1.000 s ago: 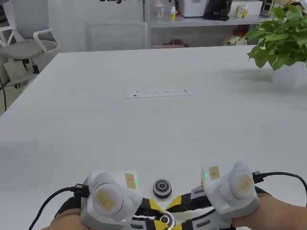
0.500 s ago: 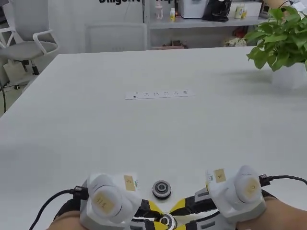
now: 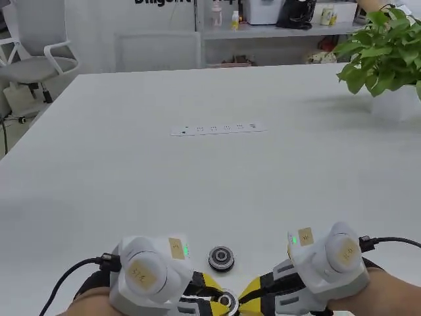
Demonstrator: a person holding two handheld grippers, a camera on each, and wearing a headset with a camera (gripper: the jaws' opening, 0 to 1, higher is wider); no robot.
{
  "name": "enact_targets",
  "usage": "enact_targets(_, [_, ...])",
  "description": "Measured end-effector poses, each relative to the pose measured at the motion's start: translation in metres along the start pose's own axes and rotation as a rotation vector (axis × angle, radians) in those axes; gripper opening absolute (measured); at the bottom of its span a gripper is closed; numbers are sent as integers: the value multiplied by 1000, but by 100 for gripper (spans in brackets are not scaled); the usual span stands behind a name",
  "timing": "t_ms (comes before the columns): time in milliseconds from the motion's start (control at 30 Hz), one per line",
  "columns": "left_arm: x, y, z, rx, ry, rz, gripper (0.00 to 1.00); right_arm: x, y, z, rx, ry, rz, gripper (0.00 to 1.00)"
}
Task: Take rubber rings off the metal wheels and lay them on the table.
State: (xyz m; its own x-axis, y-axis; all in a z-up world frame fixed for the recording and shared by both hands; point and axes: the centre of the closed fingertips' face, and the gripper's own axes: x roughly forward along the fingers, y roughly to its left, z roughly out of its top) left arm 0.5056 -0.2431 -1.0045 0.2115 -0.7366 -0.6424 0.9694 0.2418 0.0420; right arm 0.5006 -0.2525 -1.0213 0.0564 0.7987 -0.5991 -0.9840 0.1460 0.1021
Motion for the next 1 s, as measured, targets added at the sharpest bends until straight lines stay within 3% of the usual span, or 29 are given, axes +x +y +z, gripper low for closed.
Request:
enact_targets(200, [0, 0, 0, -1, 0, 1, 13, 0, 1, -2, 42, 1, 4, 1])
enact_targets(500, [0, 0, 0, 2, 1, 2, 13, -1, -1, -2, 220, -28, 17, 0])
enact_targets(567, [0, 0, 0, 3, 2, 2, 13, -4, -1, 0, 350, -56, 27, 0])
enact_targets(700, [-1, -5, 5, 5, 5, 5, 13, -9, -8, 6, 487, -131, 26, 0])
enact_targets(1000, [1, -4, 6, -2, 17, 26, 13, -10, -7, 11, 558, -168, 43, 0])
